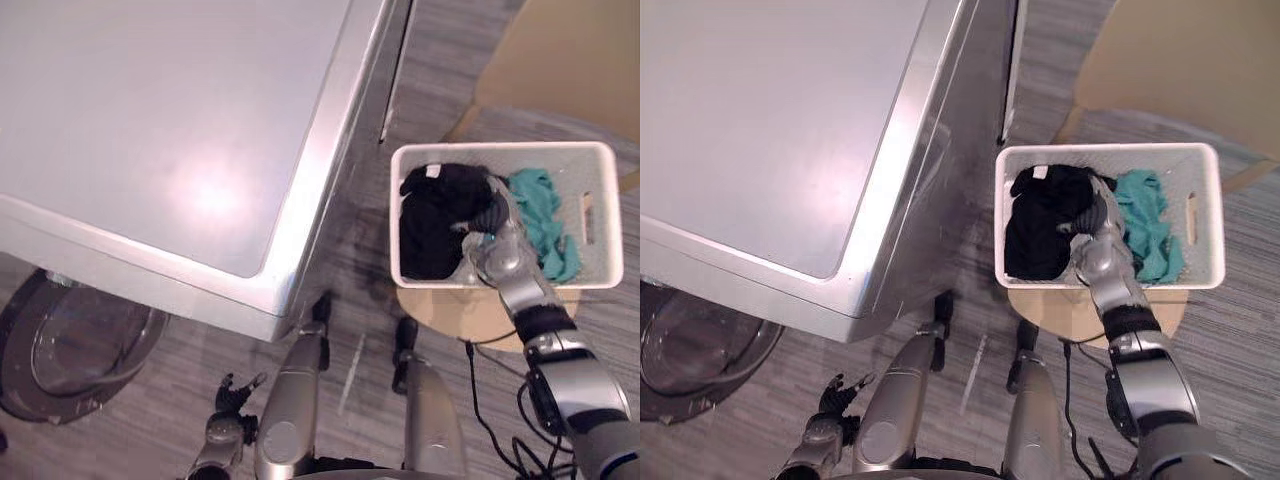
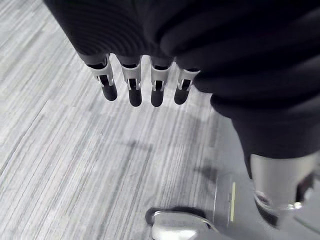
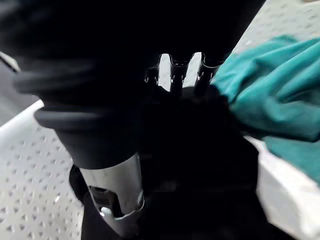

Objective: Pick up the laundry basket with both hands and put the clothes into the washing machine.

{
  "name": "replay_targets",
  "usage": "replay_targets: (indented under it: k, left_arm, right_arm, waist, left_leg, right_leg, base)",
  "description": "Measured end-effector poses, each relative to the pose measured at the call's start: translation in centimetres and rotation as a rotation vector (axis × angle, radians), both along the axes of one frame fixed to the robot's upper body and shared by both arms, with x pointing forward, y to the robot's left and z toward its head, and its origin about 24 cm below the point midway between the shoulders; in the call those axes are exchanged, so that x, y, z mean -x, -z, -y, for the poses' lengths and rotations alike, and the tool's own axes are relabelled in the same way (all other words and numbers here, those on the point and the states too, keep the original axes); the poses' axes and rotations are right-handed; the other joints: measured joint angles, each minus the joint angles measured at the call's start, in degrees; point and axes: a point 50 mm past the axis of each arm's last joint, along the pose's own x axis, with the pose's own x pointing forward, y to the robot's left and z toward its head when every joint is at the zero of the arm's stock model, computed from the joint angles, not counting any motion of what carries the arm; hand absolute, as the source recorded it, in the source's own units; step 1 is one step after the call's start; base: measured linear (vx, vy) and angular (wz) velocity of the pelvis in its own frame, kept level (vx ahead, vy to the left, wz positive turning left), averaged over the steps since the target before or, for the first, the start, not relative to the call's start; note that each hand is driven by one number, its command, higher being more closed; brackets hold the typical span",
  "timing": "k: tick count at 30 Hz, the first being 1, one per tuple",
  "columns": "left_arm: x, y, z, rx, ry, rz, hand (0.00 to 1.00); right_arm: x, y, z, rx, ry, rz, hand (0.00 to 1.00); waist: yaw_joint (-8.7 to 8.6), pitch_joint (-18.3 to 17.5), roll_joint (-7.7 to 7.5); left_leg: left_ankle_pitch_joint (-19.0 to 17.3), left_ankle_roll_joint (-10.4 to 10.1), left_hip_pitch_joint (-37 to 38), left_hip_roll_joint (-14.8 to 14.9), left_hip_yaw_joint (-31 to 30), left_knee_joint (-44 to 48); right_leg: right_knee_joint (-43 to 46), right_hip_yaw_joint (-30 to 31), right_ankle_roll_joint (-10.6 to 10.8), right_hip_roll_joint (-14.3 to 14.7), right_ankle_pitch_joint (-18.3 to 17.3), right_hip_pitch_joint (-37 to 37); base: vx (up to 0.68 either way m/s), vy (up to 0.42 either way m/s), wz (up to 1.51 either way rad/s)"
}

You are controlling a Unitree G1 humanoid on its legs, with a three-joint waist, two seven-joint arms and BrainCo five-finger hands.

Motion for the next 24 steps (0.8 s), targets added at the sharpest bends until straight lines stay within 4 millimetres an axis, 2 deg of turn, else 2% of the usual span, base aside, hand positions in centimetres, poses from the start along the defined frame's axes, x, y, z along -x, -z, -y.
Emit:
replay_targets:
  k: [1,5,9,16,21,24]
  left_arm:
    - [-0.7,-0.4,0.1,-0.001,-0.004,0.03,0.0]
    - [-3.7,-2.3,0.4,0.014,-0.029,0.149,0.0]
    - [-5.2,-3.4,0.7,0.031,-0.036,0.216,0.0]
    - [-5.5,-3.7,1.0,0.051,-0.045,0.236,0.0]
    - [-5.2,-3.5,1.2,0.06,-0.048,0.216,0.0]
    - [-4.7,-3.0,1.1,0.063,-0.049,0.182,0.0]
  right_arm:
    - [-0.4,-0.6,-0.7,0.02,-0.018,0.006,1.0]
    - [-1.6,-2.6,-2.5,0.062,-0.065,0.033,1.0]
    - [-2.0,-3.6,-3.2,0.011,-0.069,0.053,1.0]
    - [-1.8,-3.2,-4.1,-0.156,-0.093,0.071,1.0]
    - [1.7,-2.3,-4.6,-0.451,-0.12,0.245,1.0]
    - [5.6,0.5,-4.5,-0.73,-0.099,0.323,1.0]
  waist:
    - [0.13,0.1,-0.15]
    - [1.01,2.0,-0.88]
    - [1.03,2.4,-1.55]
    - [0.79,2.4,-1.63]
    - [-0.03,2.1,-2.34]
    - [-0.52,1.1,-4.44]
  left_leg:
    - [0.2,-0.1,-1.1,0.1,-0.4,0.0]
    - [0.4,-0.4,-3.2,0.4,-1.3,-0.1]
    - [1.1,-1.1,-3.6,0.1,-2.3,-1.1]
    - [1.1,-1.2,-1.9,0.1,-3.0,-1.1]
    - [1.0,-1.3,2.2,0.3,-1.9,-1.7]
    - [0.8,-1.1,7.5,0.3,-0.9,-3.9]
  right_leg:
    - [0.2,-0.5,-0.1,0.1,0.0,-0.9]
    - [1.2,-2.7,-0.8,0.0,-0.4,-2.8]
    - [2.7,-5.4,-1.8,-0.7,-1.4,-3.5]
    - [6.0,-7.1,-2.8,-1.3,-3.3,-2.7]
    - [5.7,-6.5,-2.6,-1.2,-4.2,1.0]
    - [5.4,-6.1,-2.5,-1.5,-5.1,5.0]
  base:
    - [0.01,-0.061,0.18]
    - [0.04,-0.057,0.09]
    - [0.07,-0.046,0.19]
    - [0.03,-0.045,0.1]
    - [-0.03,-0.026,-0.05]
    - [-0.02,-0.011,-0.04]
